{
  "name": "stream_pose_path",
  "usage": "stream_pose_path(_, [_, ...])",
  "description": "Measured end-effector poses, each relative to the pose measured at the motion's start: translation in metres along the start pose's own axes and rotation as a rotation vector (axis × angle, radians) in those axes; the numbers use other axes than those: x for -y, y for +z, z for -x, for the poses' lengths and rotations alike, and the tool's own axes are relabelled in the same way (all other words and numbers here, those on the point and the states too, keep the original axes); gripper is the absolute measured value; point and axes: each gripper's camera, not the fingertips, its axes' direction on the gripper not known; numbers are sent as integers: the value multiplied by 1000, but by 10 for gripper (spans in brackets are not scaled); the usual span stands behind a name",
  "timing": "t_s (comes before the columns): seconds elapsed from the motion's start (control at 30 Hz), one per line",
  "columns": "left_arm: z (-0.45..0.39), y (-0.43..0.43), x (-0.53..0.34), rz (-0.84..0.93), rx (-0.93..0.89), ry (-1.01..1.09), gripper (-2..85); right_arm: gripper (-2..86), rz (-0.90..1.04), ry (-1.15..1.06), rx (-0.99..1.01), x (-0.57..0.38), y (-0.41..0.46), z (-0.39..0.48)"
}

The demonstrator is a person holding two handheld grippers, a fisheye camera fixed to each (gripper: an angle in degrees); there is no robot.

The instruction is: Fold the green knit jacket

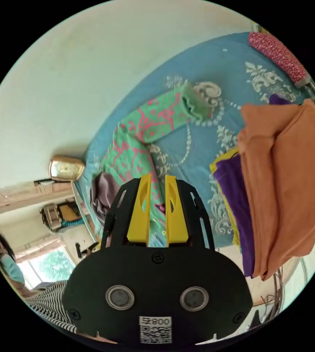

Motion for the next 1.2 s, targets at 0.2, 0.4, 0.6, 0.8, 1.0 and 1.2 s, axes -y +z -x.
stream_pose_path(0.2, [-34,77,-1,168,-75,75,70,83,514,-165,-211,-126,208,22])
stream_pose_path(0.4, [5,100,10,151,-96,-78,79,87,461,-27,-93,-131,217,-32])
stream_pose_path(0.6, [13,125,27,164,-108,-149,62,85,433,-38,-76,-115,202,-41])
stream_pose_path(0.8, [0,117,16,118,-57,-72,33,84,452,6,6,-126,208,-59])
stream_pose_path(1.0, [-95,43,-35,-128,-24,309,28,83,439,13,20,-127,203,-71])
stream_pose_path(1.2, [-233,117,-77,186,139,866,31,85,425,11,23,-113,201,-81])
